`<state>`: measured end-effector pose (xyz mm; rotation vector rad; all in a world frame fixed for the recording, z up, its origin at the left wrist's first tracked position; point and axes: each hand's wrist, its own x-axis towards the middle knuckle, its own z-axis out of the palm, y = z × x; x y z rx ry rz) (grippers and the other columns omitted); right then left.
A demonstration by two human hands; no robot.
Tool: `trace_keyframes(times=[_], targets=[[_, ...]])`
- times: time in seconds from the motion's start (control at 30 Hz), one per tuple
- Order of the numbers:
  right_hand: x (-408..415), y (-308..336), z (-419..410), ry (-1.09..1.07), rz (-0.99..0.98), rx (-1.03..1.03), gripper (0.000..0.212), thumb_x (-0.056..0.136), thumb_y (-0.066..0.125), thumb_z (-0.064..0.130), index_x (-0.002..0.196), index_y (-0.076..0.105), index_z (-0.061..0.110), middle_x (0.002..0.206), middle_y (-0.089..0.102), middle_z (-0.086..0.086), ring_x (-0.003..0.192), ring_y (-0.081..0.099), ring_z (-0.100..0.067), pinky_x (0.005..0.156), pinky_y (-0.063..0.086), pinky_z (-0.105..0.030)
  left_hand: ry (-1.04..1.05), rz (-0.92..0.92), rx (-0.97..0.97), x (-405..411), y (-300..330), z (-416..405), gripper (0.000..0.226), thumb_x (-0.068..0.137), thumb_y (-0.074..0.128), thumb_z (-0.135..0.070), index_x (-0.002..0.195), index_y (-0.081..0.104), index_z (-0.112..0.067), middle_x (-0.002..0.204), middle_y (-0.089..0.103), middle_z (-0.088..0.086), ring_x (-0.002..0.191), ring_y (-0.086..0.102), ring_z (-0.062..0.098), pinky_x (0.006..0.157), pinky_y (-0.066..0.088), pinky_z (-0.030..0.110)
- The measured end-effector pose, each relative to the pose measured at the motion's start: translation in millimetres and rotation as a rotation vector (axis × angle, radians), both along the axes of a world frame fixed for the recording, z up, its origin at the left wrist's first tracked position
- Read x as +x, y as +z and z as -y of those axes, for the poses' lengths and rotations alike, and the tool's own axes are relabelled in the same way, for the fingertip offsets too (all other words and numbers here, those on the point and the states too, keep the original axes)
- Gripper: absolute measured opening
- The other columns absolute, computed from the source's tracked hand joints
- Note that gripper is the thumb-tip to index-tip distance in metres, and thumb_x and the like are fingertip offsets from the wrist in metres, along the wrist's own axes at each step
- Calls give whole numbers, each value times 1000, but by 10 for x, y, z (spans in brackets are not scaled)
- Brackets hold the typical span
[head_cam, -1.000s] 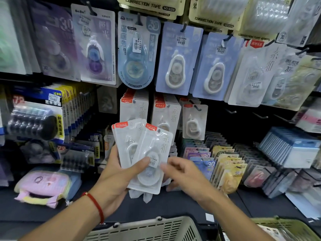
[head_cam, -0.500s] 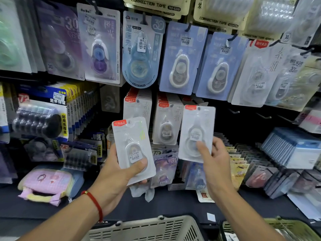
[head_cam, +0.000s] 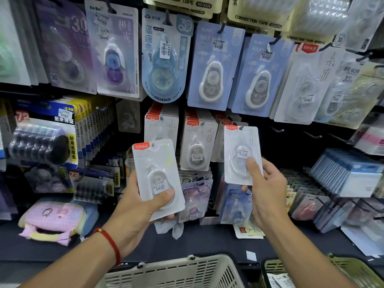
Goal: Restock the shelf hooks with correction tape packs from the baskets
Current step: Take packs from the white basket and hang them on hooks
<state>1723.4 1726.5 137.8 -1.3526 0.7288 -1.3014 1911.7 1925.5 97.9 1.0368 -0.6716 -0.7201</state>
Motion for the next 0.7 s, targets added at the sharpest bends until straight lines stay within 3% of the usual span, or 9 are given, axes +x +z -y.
trace_keyframes(times=[0.1, 0.2, 0.23, 0.3, 0.37, 0.43, 0.53, 0.7], targets=[[6, 2, 11, 66, -12, 118, 34, 99, 71, 39, 119, 71, 12, 109, 80, -1, 73, 76, -10, 76, 60, -28, -9, 5, -3, -4, -1, 3, 72, 76, 90, -14, 135, 55, -36, 122, 74, 14, 106, 69, 53, 79, 62, 62], [-3, -61, 13, 152, -91, 366, 33, 99, 73, 31, 112, 59, 5, 123, 69, -9, 98, 76, -18, 104, 54, -36, -4, 18, 10, -22, -2, 4, 69, 74, 89, -16, 132, 56, -36, 121, 75, 12, 103, 72, 49, 77, 61, 60], [7, -79, -10, 176, -129, 431, 31, 101, 71, 29, 109, 53, 4, 124, 64, -10, 100, 74, -21, 104, 54, -39, -3, 18, 15, -30, -2, 2, 68, 73, 89, -16, 130, 57, -36, 120, 75, 12, 99, 73, 47, 75, 62, 59], [29, -91, -97, 246, -205, 477, 27, 103, 69, 24, 114, 53, 6, 123, 61, -11, 100, 74, -28, 89, 60, -40, -11, 17, 24, -47, -1, -3, 68, 71, 91, -17, 128, 58, -37, 118, 76, 10, 95, 76, 40, 71, 64, 53], [69, -60, -225, 362, -296, 348, 26, 102, 69, 22, 122, 63, 8, 116, 72, -16, 94, 75, -26, 78, 64, -38, -17, 22, 34, -79, 7, -3, 70, 69, 92, -18, 127, 58, -37, 117, 76, 7, 96, 78, 34, 68, 64, 47], [128, -24, -383, 503, -384, 148, 22, 100, 71, 25, 116, 72, 11, 107, 79, -13, 86, 74, -21, 73, 63, -32, -17, 40, 49, -124, 18, 4, 73, 65, 96, -22, 126, 59, -37, 117, 77, 6, 98, 78, 31, 67, 63, 45], [215, -51, -577, 629, -455, -44, 17, 98, 74, 23, 111, 74, 13, 100, 80, -6, 86, 75, -19, 68, 60, -28, -39, 71, 58, -184, 35, 8, 77, 59, 99, -30, 125, 61, -40, 119, 77, 6, 101, 78, 32, 71, 66, 51], [250, -65, -624, 602, -452, -69, 20, 96, 77, 22, 108, 71, 6, 99, 77, -18, 81, 73, -19, 67, 59, -27, -60, 65, 36, -207, 89, -23, 74, 66, 97, -34, 129, 59, -41, 125, 75, 5, 106, 77, 33, 74, 65, 46]])
